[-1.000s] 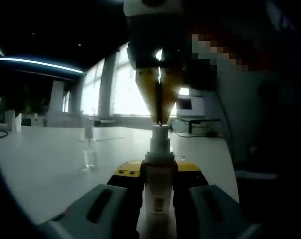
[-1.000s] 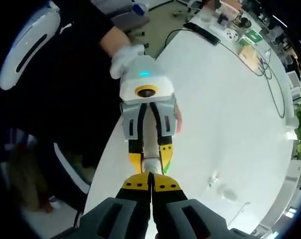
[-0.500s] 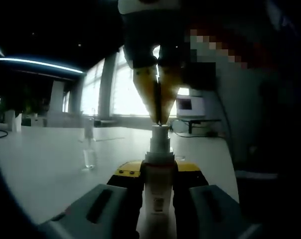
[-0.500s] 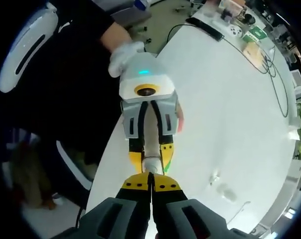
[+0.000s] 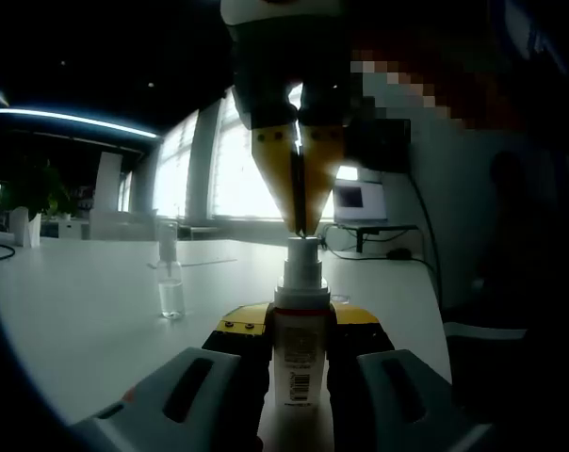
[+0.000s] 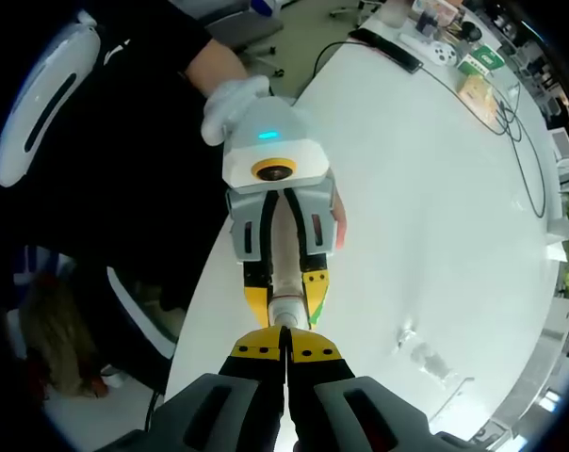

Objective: Clamp pump bottle remove cover press pump head put on cover

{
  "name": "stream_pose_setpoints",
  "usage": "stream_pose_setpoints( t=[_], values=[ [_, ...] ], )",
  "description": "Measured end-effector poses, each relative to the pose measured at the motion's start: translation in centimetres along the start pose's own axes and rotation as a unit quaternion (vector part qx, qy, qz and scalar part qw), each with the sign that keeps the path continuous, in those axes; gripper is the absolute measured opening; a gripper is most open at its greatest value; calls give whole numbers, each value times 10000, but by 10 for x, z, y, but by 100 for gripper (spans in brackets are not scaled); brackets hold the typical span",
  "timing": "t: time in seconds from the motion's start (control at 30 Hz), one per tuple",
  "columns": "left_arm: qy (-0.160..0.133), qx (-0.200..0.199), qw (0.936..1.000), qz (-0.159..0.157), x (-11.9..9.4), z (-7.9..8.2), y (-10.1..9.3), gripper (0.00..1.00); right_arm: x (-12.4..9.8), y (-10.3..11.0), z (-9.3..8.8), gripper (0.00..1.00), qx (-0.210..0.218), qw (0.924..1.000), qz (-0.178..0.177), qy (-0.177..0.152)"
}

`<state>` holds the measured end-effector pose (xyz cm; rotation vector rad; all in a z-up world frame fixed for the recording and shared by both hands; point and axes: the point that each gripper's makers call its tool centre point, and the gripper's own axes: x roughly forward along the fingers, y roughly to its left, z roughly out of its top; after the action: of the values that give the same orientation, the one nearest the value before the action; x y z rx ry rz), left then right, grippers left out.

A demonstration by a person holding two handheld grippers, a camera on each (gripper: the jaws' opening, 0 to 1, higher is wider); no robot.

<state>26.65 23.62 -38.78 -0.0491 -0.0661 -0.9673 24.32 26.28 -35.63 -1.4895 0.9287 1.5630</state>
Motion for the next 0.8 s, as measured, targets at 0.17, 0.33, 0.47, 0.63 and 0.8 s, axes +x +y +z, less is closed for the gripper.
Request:
stream_pose_setpoints(
  t=[0.17, 0.33, 0.47, 0.63, 0.8],
  values=[
    [1, -2, 10000, -11, 0, 0, -1, 13, 0, 1, -1, 0, -18, 10000, -26, 22],
    [3, -9, 10000, -3, 0, 0, 0, 13, 0, 0, -1, 0, -4, 10000, -23, -13],
    [2, -7, 10000, 3, 0, 0, 0, 13, 1, 1, -1, 0, 11, 10000, -13, 4],
    [7, -1, 10000, 6, 0, 0, 0, 13, 2, 0, -1, 0, 12, 10000, -7, 57],
    [7, -6, 10000, 1, 0, 0, 1, 13, 7, 1, 0, 0, 8, 9997, 38, 225]
  ],
)
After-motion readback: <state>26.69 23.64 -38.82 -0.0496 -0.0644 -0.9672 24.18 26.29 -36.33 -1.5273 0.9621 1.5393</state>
